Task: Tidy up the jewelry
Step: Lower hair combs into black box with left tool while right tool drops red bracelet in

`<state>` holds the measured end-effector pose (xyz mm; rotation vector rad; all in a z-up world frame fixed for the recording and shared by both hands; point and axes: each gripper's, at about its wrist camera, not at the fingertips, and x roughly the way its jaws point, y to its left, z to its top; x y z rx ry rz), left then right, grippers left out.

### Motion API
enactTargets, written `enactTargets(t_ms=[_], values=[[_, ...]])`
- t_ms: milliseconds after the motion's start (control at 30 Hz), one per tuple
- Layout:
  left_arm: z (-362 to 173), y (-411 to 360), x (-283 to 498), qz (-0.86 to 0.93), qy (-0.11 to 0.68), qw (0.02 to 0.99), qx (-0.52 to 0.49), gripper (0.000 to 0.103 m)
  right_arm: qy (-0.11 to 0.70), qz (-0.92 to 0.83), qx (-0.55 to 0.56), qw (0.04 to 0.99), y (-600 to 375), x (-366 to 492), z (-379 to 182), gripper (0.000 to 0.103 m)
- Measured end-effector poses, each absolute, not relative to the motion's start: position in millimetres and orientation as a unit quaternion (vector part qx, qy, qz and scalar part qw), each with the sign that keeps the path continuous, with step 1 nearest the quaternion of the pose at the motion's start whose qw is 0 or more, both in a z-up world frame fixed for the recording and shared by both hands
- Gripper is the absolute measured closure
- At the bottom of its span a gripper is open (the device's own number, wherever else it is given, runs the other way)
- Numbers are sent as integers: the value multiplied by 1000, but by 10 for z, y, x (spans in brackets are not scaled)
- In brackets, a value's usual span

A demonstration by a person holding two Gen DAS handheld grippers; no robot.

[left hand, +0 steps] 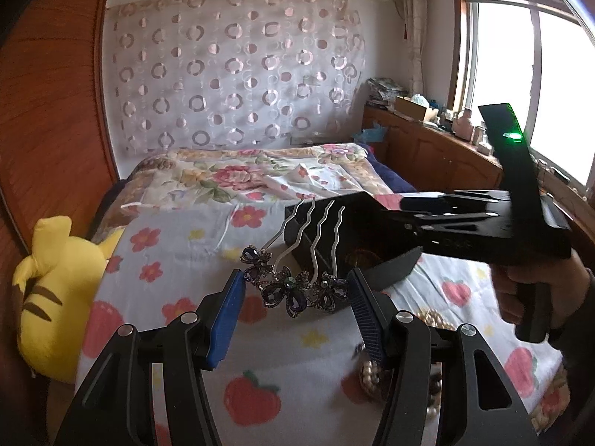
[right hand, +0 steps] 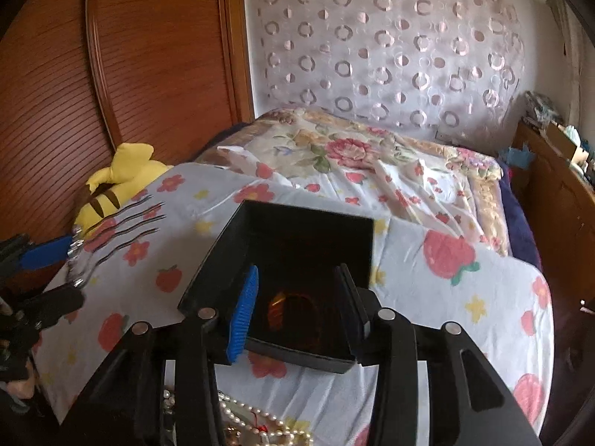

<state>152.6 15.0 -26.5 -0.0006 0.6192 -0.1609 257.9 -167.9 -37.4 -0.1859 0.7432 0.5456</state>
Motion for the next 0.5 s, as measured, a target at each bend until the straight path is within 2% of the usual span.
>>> enactTargets(t_ms=[500], values=[[-477, -324, 2205, -99, 334, 937, 29, 49, 326, 266, -72, 904, -2190, 2262, -141, 58]])
